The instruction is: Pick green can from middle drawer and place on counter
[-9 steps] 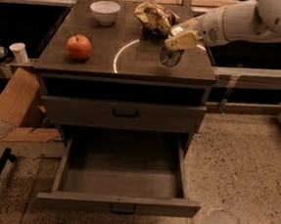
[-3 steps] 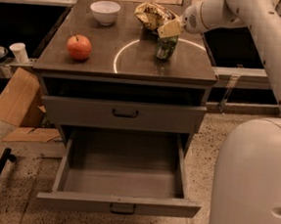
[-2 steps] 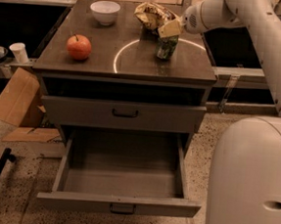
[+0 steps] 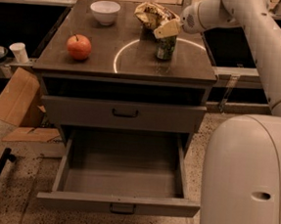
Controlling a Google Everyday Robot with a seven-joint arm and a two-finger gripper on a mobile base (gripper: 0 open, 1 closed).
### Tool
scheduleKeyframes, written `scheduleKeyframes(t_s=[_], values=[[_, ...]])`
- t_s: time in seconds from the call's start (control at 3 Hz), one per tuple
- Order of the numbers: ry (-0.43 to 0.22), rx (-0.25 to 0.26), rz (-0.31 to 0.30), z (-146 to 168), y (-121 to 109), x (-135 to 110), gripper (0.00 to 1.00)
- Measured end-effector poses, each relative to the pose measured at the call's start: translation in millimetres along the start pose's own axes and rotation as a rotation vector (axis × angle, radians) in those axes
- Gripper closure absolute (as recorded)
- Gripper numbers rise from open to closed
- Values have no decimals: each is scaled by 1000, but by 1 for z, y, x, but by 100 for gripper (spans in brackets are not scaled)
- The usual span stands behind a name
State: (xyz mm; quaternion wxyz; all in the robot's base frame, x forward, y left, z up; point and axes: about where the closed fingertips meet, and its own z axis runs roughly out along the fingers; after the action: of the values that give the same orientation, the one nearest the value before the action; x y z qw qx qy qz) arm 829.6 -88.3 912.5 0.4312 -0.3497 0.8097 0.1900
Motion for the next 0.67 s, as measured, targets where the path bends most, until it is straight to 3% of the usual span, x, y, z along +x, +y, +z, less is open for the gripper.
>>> scheduleKeyframes(t_s=[0.33, 0.67], values=[[-3, -1, 1, 0, 0, 0, 0], [-68, -5, -4, -20, -6, -9, 0]])
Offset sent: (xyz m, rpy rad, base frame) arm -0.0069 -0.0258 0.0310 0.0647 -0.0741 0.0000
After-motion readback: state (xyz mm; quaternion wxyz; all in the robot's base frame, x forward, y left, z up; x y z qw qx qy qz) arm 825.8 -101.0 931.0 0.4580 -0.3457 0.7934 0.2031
